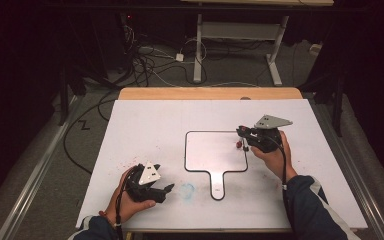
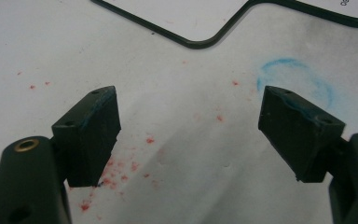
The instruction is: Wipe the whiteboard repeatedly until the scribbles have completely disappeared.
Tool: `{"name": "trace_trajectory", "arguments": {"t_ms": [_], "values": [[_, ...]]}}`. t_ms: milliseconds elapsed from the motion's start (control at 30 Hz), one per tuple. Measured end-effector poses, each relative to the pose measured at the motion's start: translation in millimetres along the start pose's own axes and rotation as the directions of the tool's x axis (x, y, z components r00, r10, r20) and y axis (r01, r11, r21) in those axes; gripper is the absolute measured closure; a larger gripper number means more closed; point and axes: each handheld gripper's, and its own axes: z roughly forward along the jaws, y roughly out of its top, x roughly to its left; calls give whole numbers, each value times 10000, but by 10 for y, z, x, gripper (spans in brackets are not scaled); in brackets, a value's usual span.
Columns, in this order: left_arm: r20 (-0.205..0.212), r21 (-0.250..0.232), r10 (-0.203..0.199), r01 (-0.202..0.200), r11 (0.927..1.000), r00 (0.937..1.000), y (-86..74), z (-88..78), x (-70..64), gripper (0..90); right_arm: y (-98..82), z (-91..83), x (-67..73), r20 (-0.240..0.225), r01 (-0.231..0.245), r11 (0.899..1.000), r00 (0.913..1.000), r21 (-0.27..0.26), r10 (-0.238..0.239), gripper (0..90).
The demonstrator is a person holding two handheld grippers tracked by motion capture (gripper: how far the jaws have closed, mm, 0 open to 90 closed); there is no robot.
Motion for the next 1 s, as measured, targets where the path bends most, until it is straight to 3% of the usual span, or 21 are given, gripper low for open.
{"name": "trace_trajectory", "arguments": {"t_ms": [567,700,767,1000], "values": [[42,34,31,-31,10000,10000,4,0,-10,199,-147,-358,141,-740,173,9997,9971,190,-158,814],[47,34,12,-12,10000,10000,7,8,-8,199,-144,-300,117,-717,57,10000,9974,-31,-59,815],[61,37,35,-35,10000,10000,11,13,-9,199,-123,-243,110,-446,230,9997,9987,-106,-234,815],[69,8,5,-5,10000,10000,8,8,-1,199,-39,0,27,6,-106,9993,9999,-363,106,815]]}}
